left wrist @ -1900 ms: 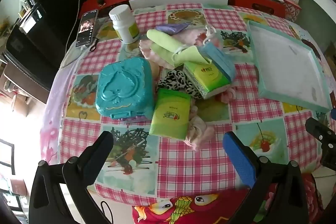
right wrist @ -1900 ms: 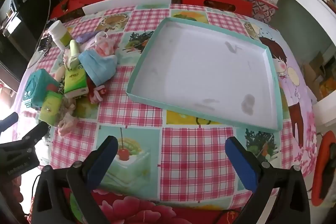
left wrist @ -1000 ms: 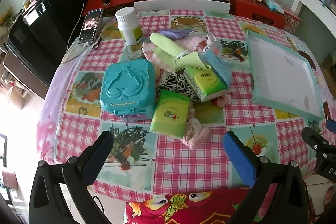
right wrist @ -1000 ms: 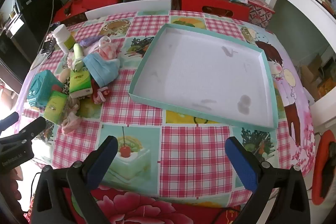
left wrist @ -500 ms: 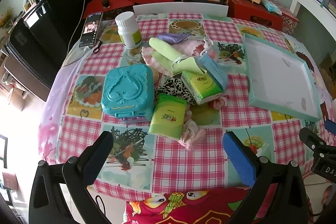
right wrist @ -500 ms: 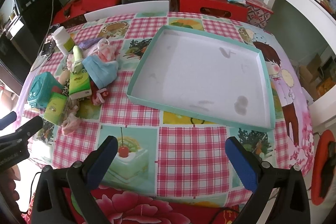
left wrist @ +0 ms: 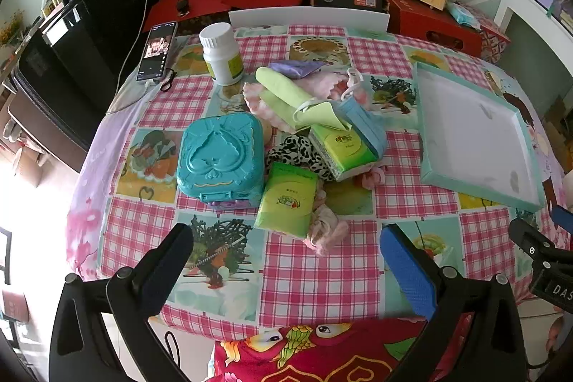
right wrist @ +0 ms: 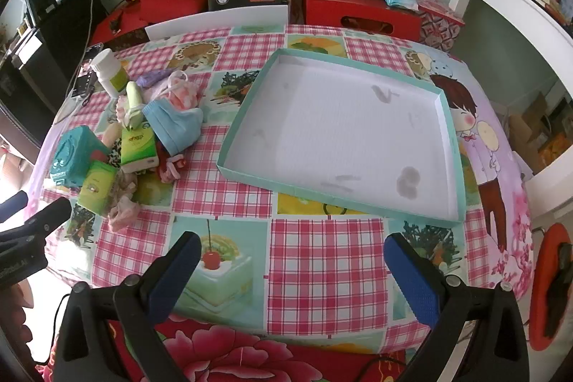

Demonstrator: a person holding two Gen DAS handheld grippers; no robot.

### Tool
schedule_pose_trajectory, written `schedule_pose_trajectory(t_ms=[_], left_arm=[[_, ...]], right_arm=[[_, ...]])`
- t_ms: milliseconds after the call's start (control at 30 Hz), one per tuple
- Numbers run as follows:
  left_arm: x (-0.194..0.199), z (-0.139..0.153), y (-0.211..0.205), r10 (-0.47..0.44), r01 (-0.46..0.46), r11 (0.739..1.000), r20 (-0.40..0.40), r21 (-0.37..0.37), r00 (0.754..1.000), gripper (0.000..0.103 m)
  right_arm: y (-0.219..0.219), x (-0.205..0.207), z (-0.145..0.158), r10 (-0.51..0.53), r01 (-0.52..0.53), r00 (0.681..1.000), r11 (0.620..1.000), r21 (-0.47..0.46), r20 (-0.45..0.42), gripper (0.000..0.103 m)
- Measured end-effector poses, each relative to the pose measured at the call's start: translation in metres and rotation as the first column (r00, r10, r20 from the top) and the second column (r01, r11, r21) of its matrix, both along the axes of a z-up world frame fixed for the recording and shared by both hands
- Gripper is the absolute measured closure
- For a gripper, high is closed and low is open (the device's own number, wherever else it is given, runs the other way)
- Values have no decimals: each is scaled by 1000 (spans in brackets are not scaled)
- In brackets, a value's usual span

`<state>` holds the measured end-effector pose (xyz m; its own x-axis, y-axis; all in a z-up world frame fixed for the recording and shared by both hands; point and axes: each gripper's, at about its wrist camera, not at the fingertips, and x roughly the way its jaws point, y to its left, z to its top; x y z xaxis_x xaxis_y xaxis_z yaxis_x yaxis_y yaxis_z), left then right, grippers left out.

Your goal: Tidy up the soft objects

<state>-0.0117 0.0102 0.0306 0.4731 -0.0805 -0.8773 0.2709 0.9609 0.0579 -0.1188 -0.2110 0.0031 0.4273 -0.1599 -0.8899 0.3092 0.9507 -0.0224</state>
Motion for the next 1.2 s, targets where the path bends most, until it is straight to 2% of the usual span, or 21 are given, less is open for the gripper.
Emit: schedule_pose_trajectory(t_ms=[867, 1200], left_arm=[[1, 2, 3, 15, -15, 1000, 0, -20, 1000, 0], [6, -3, -1, 3, -3, 999, -5, -51, 1000, 0]], right_arm=[[0, 0, 2, 2, -2, 1000, 1000, -2, -7, 0], [2, 6, -4, 15, -15, 1000, 1000, -8, -20, 0]])
